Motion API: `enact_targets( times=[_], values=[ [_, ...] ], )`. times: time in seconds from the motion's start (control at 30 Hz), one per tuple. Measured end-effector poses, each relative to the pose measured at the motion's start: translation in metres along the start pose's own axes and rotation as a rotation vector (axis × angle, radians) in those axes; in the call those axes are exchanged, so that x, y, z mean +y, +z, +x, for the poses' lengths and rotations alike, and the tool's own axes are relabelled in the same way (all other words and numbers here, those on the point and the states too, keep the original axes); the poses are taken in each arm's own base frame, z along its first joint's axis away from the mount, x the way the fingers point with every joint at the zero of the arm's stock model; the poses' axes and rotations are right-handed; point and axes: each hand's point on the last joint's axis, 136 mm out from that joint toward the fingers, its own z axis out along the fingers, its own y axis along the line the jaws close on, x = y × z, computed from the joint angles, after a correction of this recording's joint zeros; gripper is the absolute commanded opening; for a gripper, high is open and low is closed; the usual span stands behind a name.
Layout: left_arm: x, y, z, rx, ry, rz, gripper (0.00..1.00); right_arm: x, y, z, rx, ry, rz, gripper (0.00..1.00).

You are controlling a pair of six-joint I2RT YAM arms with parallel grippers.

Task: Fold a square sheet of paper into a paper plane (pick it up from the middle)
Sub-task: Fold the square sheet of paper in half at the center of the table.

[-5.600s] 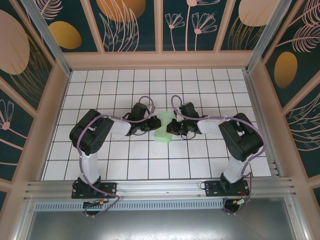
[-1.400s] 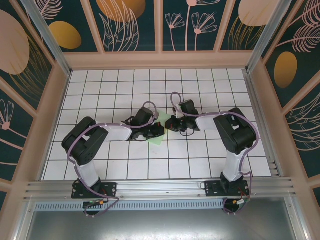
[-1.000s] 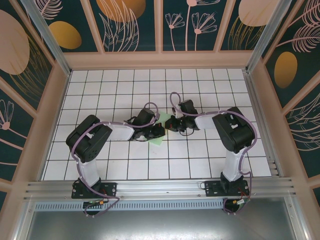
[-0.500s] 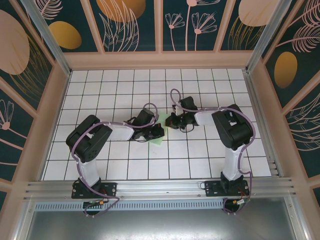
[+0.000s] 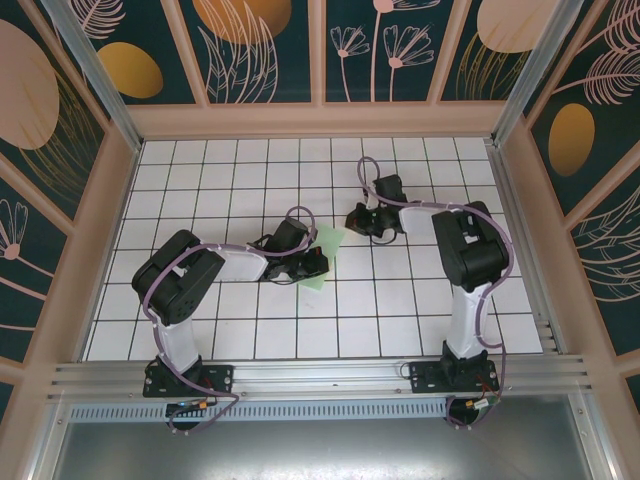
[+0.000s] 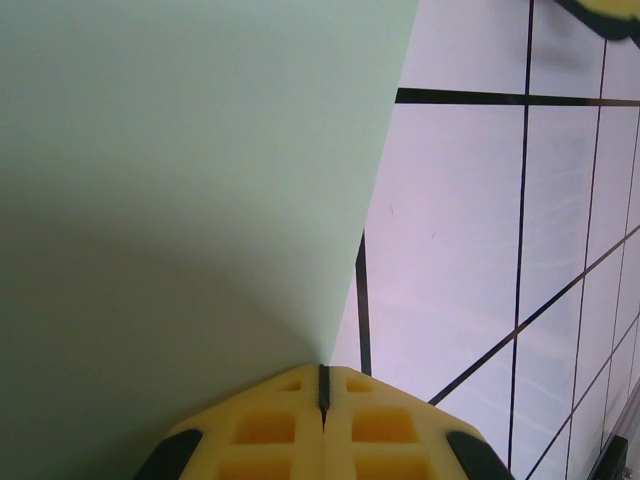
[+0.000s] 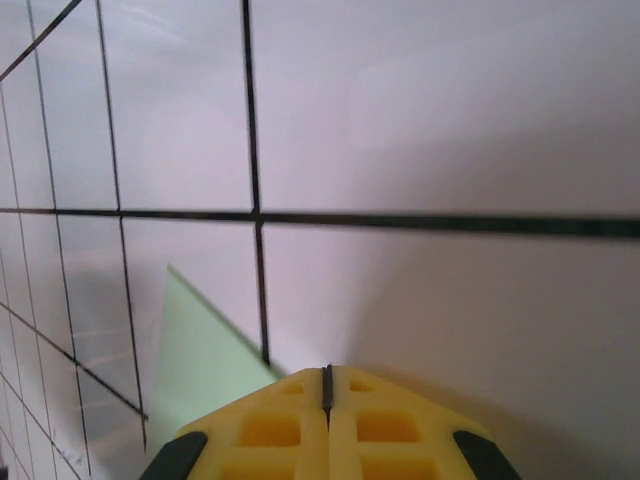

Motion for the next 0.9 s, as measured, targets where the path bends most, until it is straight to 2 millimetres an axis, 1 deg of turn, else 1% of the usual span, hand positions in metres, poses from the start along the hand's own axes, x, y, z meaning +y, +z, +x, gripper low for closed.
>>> enact_targets(
  times=[0.1,0.17,0.27,0.33,0.47,0.57,0.8,0.9],
  values=[
    [0.0,0.0,0.0,0.0,0.001,0.0,0.0,0.015,-0.006,0.018,0.019,-0.025,-0.021,0.0],
    [-0.001,0.0,-0.001,-0.001,0.001,0.001,0.0,0.027,-0.003,0.031,0.042,-0.043,-0.045,0.0],
    [-0.001,0.0,-0.001,0.0,0.001,0.001,0.0,0.032,0.003,0.047,0.079,-0.052,-0.054,0.0],
    [-0.001,0.0,-0.001,-0.001,0.002,0.001,0.0,0.031,0.006,0.053,0.096,-0.05,-0.056,0.0],
    [-0.002,-0.001,-0.001,-0.003,0.012,0.005,0.0,0.02,0.014,0.057,0.117,-0.033,-0.038,0.0],
    [-0.006,-0.002,-0.004,-0.01,0.04,0.011,0.0,0.021,0.015,0.055,0.123,-0.035,-0.048,0.0],
    [-0.03,-0.004,-0.024,-0.054,0.114,0.051,0.0,0.022,0.018,0.053,0.137,-0.048,-0.069,0.0],
    [-0.032,-0.003,-0.03,-0.073,0.135,0.045,0.0,0.022,0.019,0.053,0.143,-0.049,-0.077,0.0]
  ],
)
